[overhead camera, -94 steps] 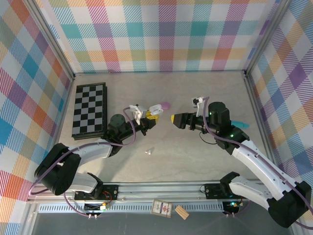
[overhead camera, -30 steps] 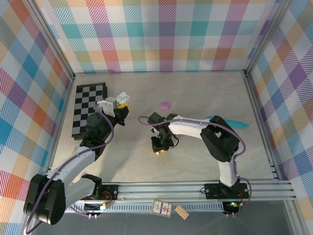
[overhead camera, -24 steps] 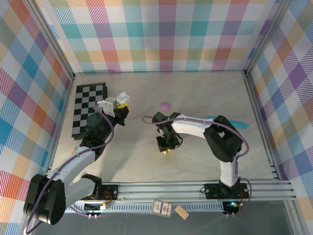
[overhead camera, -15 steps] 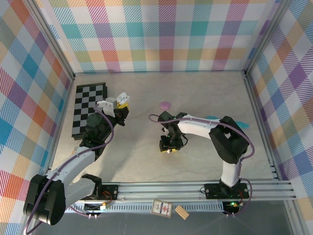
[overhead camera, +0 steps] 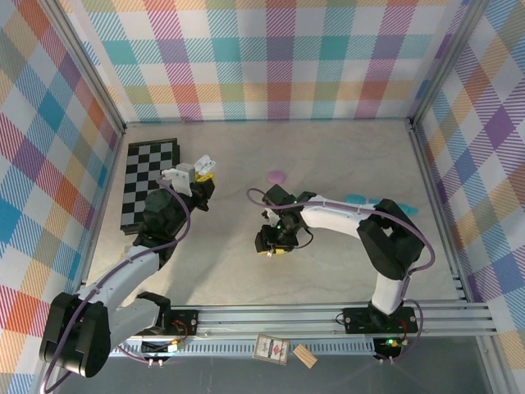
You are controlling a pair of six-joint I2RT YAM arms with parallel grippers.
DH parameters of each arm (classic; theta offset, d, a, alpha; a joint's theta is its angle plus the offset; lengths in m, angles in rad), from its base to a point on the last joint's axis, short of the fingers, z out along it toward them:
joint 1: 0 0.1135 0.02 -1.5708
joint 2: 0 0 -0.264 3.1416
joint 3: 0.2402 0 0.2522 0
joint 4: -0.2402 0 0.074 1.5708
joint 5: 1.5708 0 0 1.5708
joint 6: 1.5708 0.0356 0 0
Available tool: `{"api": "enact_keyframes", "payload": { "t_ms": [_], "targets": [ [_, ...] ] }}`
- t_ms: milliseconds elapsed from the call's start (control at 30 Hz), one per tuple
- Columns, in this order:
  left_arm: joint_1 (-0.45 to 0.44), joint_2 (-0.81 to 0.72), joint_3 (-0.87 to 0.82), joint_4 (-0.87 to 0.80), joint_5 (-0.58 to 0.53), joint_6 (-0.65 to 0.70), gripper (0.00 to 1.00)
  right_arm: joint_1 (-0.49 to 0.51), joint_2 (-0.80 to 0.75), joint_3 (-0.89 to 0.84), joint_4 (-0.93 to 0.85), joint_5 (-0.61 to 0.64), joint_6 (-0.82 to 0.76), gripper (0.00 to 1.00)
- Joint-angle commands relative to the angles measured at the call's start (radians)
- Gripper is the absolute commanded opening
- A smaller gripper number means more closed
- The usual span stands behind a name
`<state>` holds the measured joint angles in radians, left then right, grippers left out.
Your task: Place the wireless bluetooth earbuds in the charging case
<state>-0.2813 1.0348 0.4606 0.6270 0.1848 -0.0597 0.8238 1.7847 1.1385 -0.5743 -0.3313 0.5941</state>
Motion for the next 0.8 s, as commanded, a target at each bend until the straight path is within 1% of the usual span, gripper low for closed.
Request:
{"api": "enact_keyframes", "payload": {
  "t_ms": [0, 67, 167, 267, 400, 600, 767],
  "targets": [
    [0.017, -0.012, 0.000, 0.015, -0.005, 0.006, 0.18, -0.010, -0.031, 0.016, -0.025, 0.088, -0.066, 0.55],
    [0.019, -0.012, -0.002, 0.020, -0.003, 0.003, 0.18, -0.017, -0.015, 0.032, -0.032, 0.117, -0.095, 0.58],
    [0.019, -0.011, -0.002, 0.024, 0.002, -0.002, 0.18, -0.022, 0.032, 0.072, -0.037, 0.114, -0.133, 0.62],
    [0.019, -0.019, -0.003, 0.019, 0.001, -0.003, 0.18, -0.021, 0.068, 0.091, -0.031, 0.087, -0.143, 0.62],
    [0.019, -0.035, -0.008, 0.004, 0.000, -0.001, 0.18, -0.020, 0.077, 0.049, -0.008, 0.025, -0.174, 0.62],
    [0.019, -0.030, -0.004, 0.002, 0.005, 0.000, 0.18, -0.006, 0.030, -0.035, -0.012, 0.017, -0.166, 0.62],
    [0.019, -0.019, 0.000, 0.015, 0.011, -0.002, 0.18, 0.028, -0.015, -0.053, -0.041, 0.012, -0.141, 0.58]
  ]
}}
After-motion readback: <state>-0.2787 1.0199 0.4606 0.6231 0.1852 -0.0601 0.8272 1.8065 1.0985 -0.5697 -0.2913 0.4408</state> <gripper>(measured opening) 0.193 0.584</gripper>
